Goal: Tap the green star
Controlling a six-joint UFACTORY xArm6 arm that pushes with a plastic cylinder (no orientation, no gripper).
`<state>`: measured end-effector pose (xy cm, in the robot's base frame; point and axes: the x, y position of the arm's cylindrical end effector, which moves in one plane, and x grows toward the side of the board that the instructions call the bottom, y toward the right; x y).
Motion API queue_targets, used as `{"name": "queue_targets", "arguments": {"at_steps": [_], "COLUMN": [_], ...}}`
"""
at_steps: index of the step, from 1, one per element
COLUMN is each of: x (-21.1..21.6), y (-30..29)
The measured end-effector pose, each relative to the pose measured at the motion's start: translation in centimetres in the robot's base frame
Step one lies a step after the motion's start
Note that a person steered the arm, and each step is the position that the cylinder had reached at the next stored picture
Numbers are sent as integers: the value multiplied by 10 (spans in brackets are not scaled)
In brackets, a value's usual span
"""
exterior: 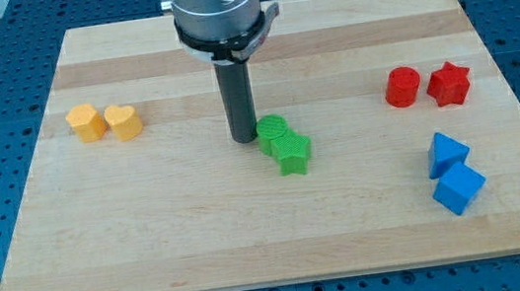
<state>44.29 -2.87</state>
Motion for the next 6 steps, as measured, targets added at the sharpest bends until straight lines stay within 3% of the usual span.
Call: {"name": "queue_targets", "arguments": {"at_steps": [2, 3, 4, 5, 6], "x": [-36, -49, -31, 14, 39], "y": [-54, 4, 87, 105, 64]}}
